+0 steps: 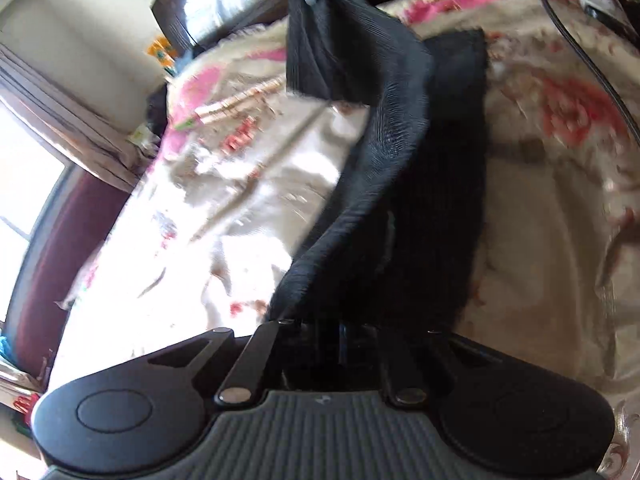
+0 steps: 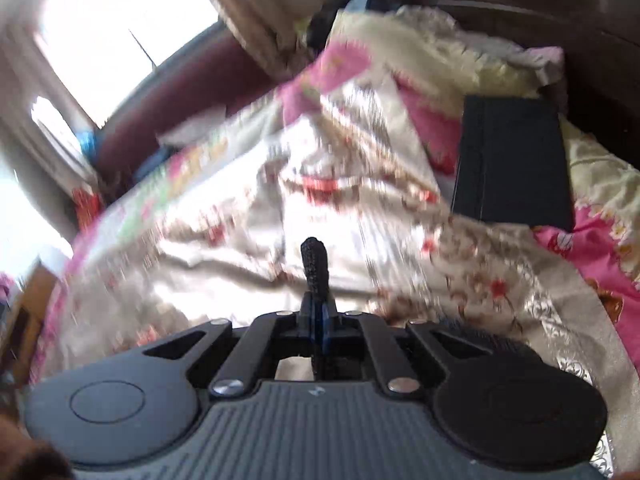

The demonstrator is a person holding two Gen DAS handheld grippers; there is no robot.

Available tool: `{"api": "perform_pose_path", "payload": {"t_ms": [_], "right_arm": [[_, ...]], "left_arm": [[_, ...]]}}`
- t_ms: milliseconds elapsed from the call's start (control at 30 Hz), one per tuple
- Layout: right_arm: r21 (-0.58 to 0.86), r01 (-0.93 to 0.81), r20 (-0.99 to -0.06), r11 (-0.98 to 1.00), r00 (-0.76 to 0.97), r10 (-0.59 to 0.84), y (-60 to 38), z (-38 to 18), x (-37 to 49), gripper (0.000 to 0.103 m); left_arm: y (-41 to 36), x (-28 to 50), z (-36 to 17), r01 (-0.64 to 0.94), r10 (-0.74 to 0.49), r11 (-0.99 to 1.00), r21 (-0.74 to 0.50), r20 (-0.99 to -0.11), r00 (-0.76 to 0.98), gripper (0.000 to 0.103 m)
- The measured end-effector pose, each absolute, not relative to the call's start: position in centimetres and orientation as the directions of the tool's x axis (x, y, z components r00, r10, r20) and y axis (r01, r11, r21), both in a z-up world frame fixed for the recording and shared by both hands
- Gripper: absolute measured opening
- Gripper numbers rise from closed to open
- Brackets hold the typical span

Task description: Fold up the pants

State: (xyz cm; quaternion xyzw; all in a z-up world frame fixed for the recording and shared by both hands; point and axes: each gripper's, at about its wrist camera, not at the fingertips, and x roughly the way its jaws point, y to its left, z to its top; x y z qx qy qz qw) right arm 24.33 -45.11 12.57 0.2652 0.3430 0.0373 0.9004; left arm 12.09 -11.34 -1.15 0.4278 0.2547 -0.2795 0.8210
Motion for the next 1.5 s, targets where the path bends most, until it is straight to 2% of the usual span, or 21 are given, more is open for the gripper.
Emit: {"api": "perform_pose_path", "payload": {"t_ms": [33, 100, 133, 267, 300, 367, 533, 600, 633, 767, 800, 833, 867, 900, 967, 1067, 1133, 1200, 1233, 1400, 1500], "right_arm": [[0.523, 0.137, -0.567, 0.841, 0.793, 0.223, -46.1, 13.5, 23.1, 0.003], [0.539, 0.208, -0.570, 0.816, 0.803, 0.173, -47.4, 12.8, 21.3, 0.003], [0.542, 0.243, -0.594, 0.804, 0.788, 0.163, -47.8, 11.4, 20.6, 0.003], [0.451, 0.475, -0.800, 0.756, 0.590, 0.107, -49.6, 0.1, 19.0, 0.004], [0.438, 0.520, -0.830, 0.733, 0.548, 0.107, -49.9, -2.2, 18.6, 0.005], [0.488, 0.554, -0.812, 0.674, 0.571, 0.118, -50.4, -3.9, 17.2, 0.007], [0.494, 0.563, -0.779, 0.662, 0.624, 0.050, -51.0, -2.3, 15.2, 0.013], [0.540, 0.567, -0.762, 0.622, 0.643, 0.075, -51.4, -2.6, 14.7, 0.015], [0.562, 0.565, -0.755, 0.604, 0.649, 0.096, -51.4, -2.9, 15.0, 0.020], [0.575, 0.520, -0.726, 0.632, 0.680, 0.101, -50.6, -3.3, 16.4, 0.028], [0.558, 0.526, -0.734, 0.642, 0.673, 0.087, -50.4, -3.6, 16.9, 0.028], [0.554, 0.537, -0.741, 0.636, 0.666, 0.083, -50.4, -3.9, 17.3, 0.024], [0.548, 0.552, -0.747, 0.628, 0.661, 0.071, -50.5, -4.0, 17.3, 0.013], [0.531, 0.560, -0.754, 0.636, 0.654, 0.054, -50.5, -3.8, 17.2, 0.008], [0.520, 0.545, -0.754, 0.657, 0.655, 0.054, -50.7, -3.0, 16.6, 0.008], [0.487, 0.514, -0.758, 0.706, 0.651, 0.049, -50.8, -1.9, 16.1, 0.013], [0.496, 0.477, -0.724, 0.726, 0.689, 0.042, -51.0, -1.3, 16.1, 0.016], [0.534, 0.469, -0.716, 0.704, 0.694, 0.080, -51.6, -1.8, 16.9, 0.036], [0.547, 0.475, -0.720, 0.689, 0.687, 0.099, -51.8, -2.3, 17.5, 0.039], [0.468, 0.420, -0.700, 0.778, 0.713, 0.037, -51.0, -1.3, 18.3, 0.039], [0.375, 0.375, -0.761, 0.848, 0.647, 0.051, -51.2, -2.0, 20.3, 0.040]], "left_arm": [[-11.2, 12.0, -0.4, 0.673, -0.254, 0.475, 0.567, -0.644, 0.722, 0.028], [-11.2, 11.7, 0.3, 0.676, -0.273, 0.467, 0.570, -0.635, 0.723, 0.031], [-11.2, 11.6, 0.2, 0.690, -0.283, 0.464, 0.556, -0.645, 0.710, 0.032], [-12.0, 11.0, -2.4, 0.753, -0.270, 0.420, 0.507, -0.722, 0.637, 0.034], [-12.1, 10.7, -3.0, 0.769, -0.264, 0.409, 0.492, -0.743, 0.616, 0.034], [-12.2, 9.8, -3.7, 0.797, -0.263, 0.385, 0.464, -0.773, 0.577, 0.034], [-12.5, 8.1, -3.1, 0.832, -0.292, 0.342, 0.437, -0.792, 0.536, 0.034], [-13.1, 7.7, -2.7, 0.835, -0.310, 0.336, 0.436, -0.785, 0.536, 0.035], [-13.5, 7.8, -2.5, 0.836, -0.319, 0.333, 0.436, -0.782, 0.535, 0.036], [-15.0, 8.4, -2.6, 0.833, -0.334, 0.322, 0.449, -0.770, 0.544, 0.039], [-15.3, 8.7, -2.7, 0.833, -0.335, 0.319, 0.453, -0.768, 0.546, 0.039], [-15.7, 9.0, -2.8, 0.834, -0.336, 0.315, 0.453, -0.768, 0.545, 0.039], [-16.0, 9.1, -2.8, 0.834, -0.337, 0.312, 0.455, -0.768, 0.545, 0.039], [-16.4, 9.2, -2.9, 0.835, -0.340, 0.307, 0.457, -0.767, 0.544, 0.039], [-16.7, 9.2, -2.8, 0.841, -0.349, 0.297, 0.452, -0.769, 0.536, 0.039], [-17.3, 9.2, -2.9, 0.850, -0.372, 0.277, 0.448, -0.766, 0.525, 0.039], [-17.7, 9.4, -2.8, 0.849, -0.386, 0.282, 0.447, -0.757, 0.527, 0.039], [-18.2, 9.8, -2.7, 0.845, -0.400, 0.304, 0.439, -0.747, 0.532, 0.039], [-18.4, 10.0, -2.6, 0.843, -0.405, 0.314, 0.436, -0.742, 0.534, 0.039], [-19.2, 11.1, -2.2, 0.827, -0.418, 0.361, 0.431, -0.718, 0.557, 0.039], [-19.5, 11.6, -2.3, 0.825, -0.418, 0.378, 0.420, -0.719, 0.556, 0.039]]}}
